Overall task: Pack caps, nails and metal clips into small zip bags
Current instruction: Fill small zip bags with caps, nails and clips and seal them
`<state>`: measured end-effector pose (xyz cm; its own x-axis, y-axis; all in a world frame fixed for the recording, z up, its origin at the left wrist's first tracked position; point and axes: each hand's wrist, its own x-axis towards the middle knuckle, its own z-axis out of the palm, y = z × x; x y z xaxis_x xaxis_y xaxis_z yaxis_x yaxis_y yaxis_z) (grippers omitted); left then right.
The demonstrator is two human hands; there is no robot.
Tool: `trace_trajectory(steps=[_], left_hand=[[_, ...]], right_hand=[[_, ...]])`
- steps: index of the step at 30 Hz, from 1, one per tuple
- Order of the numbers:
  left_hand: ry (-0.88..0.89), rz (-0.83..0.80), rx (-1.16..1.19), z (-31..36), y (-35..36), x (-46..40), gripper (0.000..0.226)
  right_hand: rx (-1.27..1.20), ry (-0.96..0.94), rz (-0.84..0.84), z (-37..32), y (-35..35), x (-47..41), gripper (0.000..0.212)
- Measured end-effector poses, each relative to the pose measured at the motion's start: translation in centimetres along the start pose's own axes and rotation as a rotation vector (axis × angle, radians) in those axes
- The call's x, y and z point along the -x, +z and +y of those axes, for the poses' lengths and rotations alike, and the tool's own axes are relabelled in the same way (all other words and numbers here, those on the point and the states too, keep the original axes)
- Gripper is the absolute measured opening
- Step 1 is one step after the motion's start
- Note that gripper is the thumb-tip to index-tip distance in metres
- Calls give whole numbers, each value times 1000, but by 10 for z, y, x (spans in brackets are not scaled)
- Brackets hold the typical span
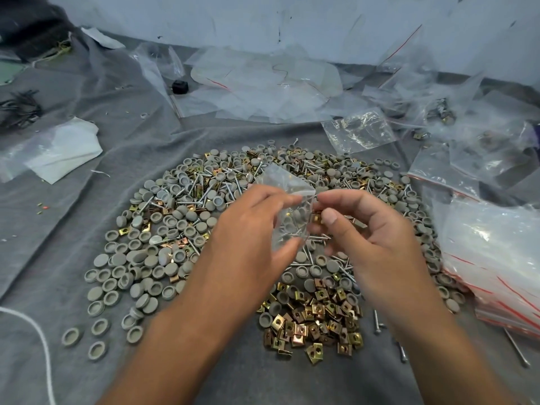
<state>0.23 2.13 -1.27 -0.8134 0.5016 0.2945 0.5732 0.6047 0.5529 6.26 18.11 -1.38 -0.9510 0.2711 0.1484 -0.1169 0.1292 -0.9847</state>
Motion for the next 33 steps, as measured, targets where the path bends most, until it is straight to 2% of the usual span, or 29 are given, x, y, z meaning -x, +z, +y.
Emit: trace_trajectory(steps=[3,7,15,22,33], left_hand=[[0,12,6,0,0,-1,55],[3,27,7,-3,-1,-2,53],[3,27,14,-2,-3,-1,55],[5,29,12,-3,-3,-1,54],[5,12,40,1,-6,-1,41]], right_hand=[[106,-133,37,0,14,2,21],[186,-204,92,2,19,5,24],[89,-160,127,-1,21,6,21],[85,-171,88,-2,22,7,30],[139,-140,104,0,21,6,15]])
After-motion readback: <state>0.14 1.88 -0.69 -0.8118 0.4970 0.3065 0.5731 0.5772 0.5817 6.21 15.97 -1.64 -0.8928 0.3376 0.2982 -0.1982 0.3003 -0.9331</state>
